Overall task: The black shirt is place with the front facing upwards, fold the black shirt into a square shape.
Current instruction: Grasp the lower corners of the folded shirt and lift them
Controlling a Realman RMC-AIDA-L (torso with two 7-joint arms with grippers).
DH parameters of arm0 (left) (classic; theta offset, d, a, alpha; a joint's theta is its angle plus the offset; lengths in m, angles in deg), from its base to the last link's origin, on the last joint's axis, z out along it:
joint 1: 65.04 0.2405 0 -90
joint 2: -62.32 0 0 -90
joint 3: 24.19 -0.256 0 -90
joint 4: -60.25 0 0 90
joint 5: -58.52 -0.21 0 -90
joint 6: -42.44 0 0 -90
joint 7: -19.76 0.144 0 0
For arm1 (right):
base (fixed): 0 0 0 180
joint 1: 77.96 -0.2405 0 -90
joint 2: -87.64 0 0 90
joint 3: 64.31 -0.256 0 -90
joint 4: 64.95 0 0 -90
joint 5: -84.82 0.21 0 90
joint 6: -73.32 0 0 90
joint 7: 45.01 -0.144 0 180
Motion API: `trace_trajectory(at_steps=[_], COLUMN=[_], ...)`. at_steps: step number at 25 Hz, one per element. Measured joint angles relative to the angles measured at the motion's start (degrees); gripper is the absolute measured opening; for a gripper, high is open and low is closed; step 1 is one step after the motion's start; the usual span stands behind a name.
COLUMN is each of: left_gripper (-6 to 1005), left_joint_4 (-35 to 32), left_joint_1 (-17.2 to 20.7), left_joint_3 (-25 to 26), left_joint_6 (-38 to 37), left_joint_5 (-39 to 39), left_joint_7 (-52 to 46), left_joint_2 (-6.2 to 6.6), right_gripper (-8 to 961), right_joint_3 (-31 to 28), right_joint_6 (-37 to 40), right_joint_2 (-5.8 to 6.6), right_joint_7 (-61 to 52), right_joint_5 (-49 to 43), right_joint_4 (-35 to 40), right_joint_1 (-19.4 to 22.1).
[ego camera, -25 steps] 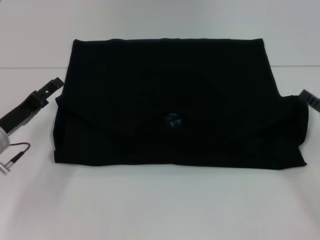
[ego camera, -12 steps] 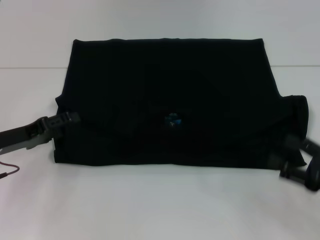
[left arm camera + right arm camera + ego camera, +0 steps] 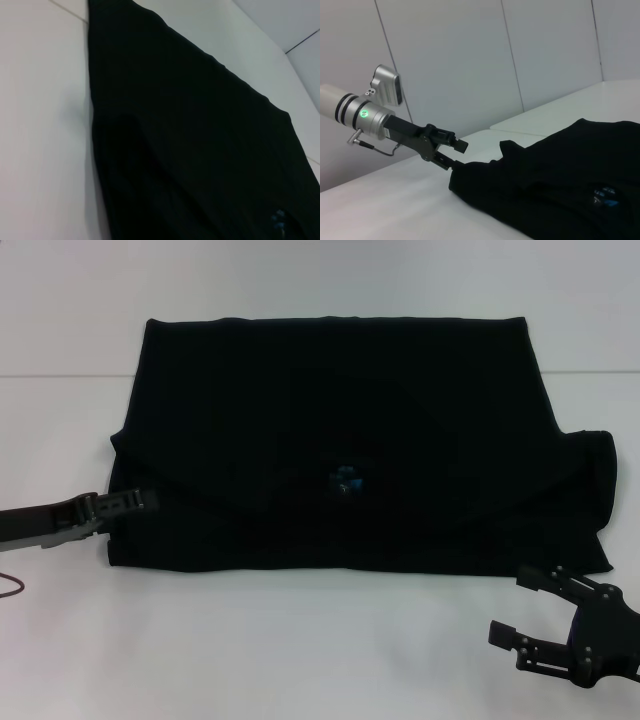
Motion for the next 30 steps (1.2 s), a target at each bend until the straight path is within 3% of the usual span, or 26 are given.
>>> trace_trajectory(at_steps=[23, 30], left_gripper=[936, 780], left_joint_4=[-0.73, -1.21], left_joint_1=[-0.35, -0.34], left_joint_3=[-5.18, -5.32], left_joint_6=[0.96, 0.71], left_joint_5=[-2.31, -3.78], left_joint_7=[0.21, 0.07], left_joint_2=[-0.47, -0.35], right_gripper=[943, 943], right_joint_3=[-0.91, -2.15], right_joint_6=[0.25, 0.48], right_joint_2=[-0.02, -0.02], right_joint_7=[-0.46, -0.48], right_joint_5=[0.32, 0.35], right_joint_4=[-0.22, -0.15], right_joint_1=[-0.22, -0.10])
